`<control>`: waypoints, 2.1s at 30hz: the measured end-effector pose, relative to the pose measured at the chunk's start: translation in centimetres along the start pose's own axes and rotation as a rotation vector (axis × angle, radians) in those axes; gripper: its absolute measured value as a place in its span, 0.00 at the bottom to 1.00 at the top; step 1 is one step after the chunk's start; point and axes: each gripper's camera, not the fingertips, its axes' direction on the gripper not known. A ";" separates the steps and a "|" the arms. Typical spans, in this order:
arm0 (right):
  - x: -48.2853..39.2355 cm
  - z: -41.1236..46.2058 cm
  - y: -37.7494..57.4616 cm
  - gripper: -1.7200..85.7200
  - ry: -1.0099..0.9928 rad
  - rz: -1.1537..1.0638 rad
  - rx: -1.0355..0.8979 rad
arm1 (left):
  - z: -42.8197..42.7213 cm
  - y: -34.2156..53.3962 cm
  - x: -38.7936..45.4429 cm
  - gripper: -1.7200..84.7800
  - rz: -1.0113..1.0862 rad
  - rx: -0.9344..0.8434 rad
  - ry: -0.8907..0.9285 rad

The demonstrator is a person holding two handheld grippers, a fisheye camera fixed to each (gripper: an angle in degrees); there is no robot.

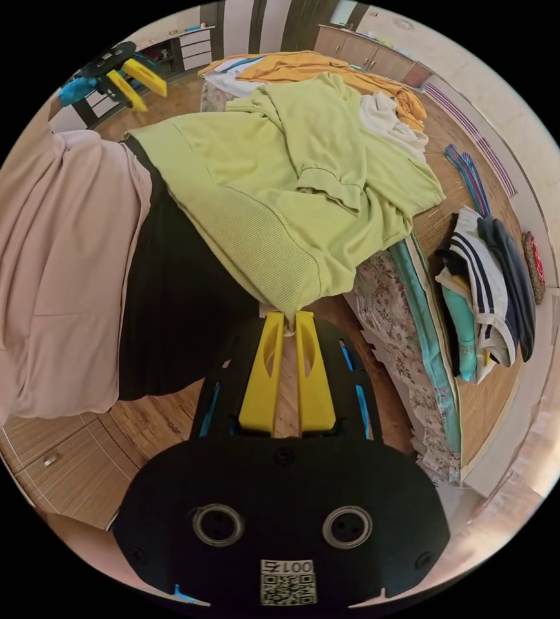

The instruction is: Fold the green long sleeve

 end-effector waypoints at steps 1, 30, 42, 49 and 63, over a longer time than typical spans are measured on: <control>-0.2 -0.2 -0.1 0.03 0.007 -0.001 0.001 | 0.2 0.2 0.1 0.10 0.022 -0.022 0.031; -1.4 -5.8 -0.7 0.03 0.057 0.036 0.004 | 2.9 -0.8 1.6 0.02 0.094 -0.118 0.055; -0.9 -9.0 -0.7 0.04 0.067 0.031 0.029 | -4.6 1.7 -0.8 0.01 0.020 -0.004 0.004; -1.4 -14.2 0.6 0.04 0.119 0.006 0.133 | -12.5 2.4 0.8 0.01 0.084 0.045 -0.149; -3.1 -21.4 4.4 0.04 0.215 -0.039 0.274 | -22.2 4.3 6.0 0.01 0.258 0.071 -0.273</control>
